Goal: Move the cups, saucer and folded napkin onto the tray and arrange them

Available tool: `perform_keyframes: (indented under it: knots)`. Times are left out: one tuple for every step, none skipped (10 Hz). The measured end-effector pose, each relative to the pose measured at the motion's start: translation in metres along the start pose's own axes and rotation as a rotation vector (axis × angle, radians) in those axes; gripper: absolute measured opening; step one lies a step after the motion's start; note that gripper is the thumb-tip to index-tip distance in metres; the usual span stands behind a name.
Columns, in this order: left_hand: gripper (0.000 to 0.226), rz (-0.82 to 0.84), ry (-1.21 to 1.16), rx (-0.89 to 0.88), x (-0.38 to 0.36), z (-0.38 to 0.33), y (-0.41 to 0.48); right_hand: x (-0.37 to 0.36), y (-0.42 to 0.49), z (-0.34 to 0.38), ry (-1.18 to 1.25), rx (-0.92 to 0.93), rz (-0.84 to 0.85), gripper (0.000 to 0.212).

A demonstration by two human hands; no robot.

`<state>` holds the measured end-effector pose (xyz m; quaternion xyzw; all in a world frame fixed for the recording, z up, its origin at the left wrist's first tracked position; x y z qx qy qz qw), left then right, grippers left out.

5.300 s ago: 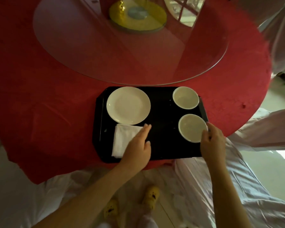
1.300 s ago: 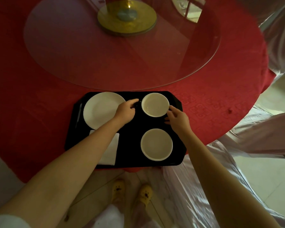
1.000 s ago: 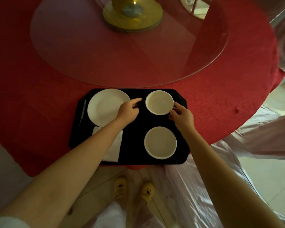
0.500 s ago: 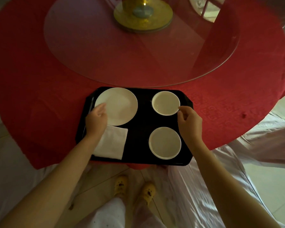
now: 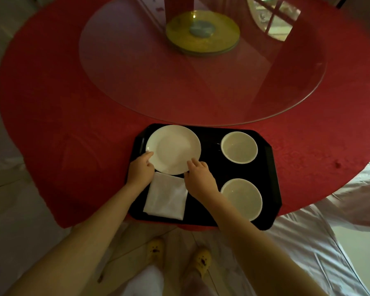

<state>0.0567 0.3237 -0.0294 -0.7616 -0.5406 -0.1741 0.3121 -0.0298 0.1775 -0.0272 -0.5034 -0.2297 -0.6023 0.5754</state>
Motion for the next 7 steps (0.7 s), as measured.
perform_keyframes:
  knots:
    - [0.046, 0.041, 0.007, -0.036, 0.001, 0.002, 0.0, -0.008, 0.002, 0.002, -0.021, -0.035, -0.018, 0.03]
    - [0.047, 0.09, -0.005, -0.069, 0.0, 0.006, -0.001, -0.012, 0.003, 0.003, -0.062, -0.063, -0.058, 0.03]
    - [0.048, 0.133, -0.022, -0.086, 0.0, 0.011, -0.001, -0.017, 0.001, 0.004, -0.123, -0.065, -0.076, 0.032]
    - [0.049, 0.173, -0.033, -0.11, -0.001, 0.012, 0.0, -0.016, -0.003, 0.005, -0.096, -0.117, -0.12, 0.033]
    - [0.048, 0.216, 0.021, -0.159, 0.006, 0.013, 0.003, -0.014, -0.005, 0.01, -0.113, -0.121, -0.115, 0.038]
    - [0.045, 0.194, 0.081, -0.273, 0.019, 0.005, 0.014, -0.005, -0.005, 0.012, -0.085, -0.123, -0.143, 0.046]
    - [0.044, 0.181, 0.136, -0.331, 0.035, -0.01, 0.027, 0.011, -0.004, 0.015, -0.1, -0.147, -0.141, 0.052]
Point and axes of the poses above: each hand's wrist, its own y-axis towards the middle knuckle, its own x-axis out of the back of the hand, z = x × y, the point moved 5 cm from there along y, towards the middle knuckle, and after that the axes turned 4 degrees about -y, right-handed, at the moved point
